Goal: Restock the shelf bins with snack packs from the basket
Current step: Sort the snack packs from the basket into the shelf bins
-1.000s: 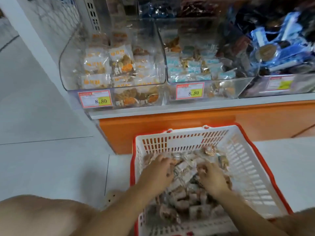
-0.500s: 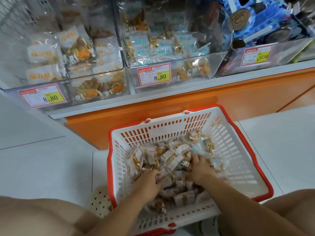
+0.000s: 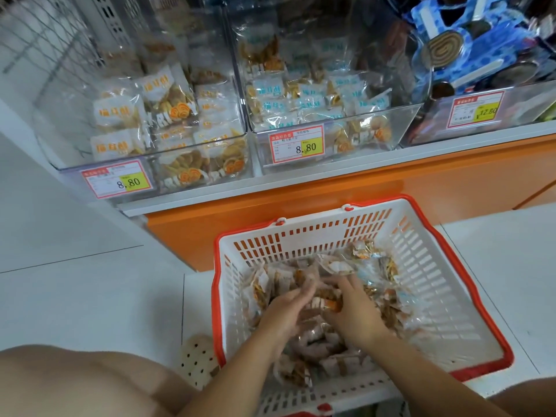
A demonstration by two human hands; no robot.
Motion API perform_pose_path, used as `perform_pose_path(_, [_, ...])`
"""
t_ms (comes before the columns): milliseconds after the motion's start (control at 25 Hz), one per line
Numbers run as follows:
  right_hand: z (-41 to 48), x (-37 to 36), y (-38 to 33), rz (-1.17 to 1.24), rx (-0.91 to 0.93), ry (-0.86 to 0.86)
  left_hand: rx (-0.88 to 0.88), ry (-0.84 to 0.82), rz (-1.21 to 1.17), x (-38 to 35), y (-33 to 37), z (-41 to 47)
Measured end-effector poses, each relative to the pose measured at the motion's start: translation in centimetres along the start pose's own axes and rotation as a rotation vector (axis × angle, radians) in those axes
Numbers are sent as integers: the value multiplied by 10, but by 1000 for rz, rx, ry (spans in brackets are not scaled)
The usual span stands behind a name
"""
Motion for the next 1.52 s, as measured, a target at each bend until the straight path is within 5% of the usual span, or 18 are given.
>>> perform_pose_path(80, [-5,2,-14,177,80,11,-51,47,-119,5,8,1])
perform_pose_path(240, [-8,25,-8,767,-208,165,-109,66,-292,12,17,-4])
perform_pose_path(400, [-1,14,-5,1058,-352,10,-141,19,-282,9,19,-8])
perform_pose_path(840, [5,21,-5,1099,-336,98,-129,-15,-267,3,21,-10])
perform_pose_path(1040, [3,23,-24,1006,-250,-55,-229,59,-213,17,43,-27])
perform_pose_path(1280, [2,48,-104,707,-41,-10,-484,206,145,56,113,-93])
perform_pose_path(1520, [12,107,-270,604,312,110,-830,519,473,121,223,-203])
Point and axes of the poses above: each hand's wrist, its own z-axis towards the middle knuckle, its own x-axis out of the back of the hand, y = z × x, the point moved 8 cm from there along z, towards the middle knuckle, and after that the axes turned 1 degree about y, right-handed, at the moved point
